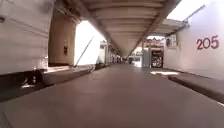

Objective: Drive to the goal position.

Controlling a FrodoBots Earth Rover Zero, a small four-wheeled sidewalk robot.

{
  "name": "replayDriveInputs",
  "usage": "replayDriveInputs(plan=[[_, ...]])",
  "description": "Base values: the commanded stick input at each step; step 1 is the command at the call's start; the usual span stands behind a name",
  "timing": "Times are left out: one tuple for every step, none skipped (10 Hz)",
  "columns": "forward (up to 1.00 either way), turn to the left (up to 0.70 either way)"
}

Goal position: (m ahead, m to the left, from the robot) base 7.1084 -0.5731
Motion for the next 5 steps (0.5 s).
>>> replayDriveInputs(plan=[[0.7,0.0],[0.7,0.0],[0.7,0.0],[0.7,0.0],[0.7,0.0]])
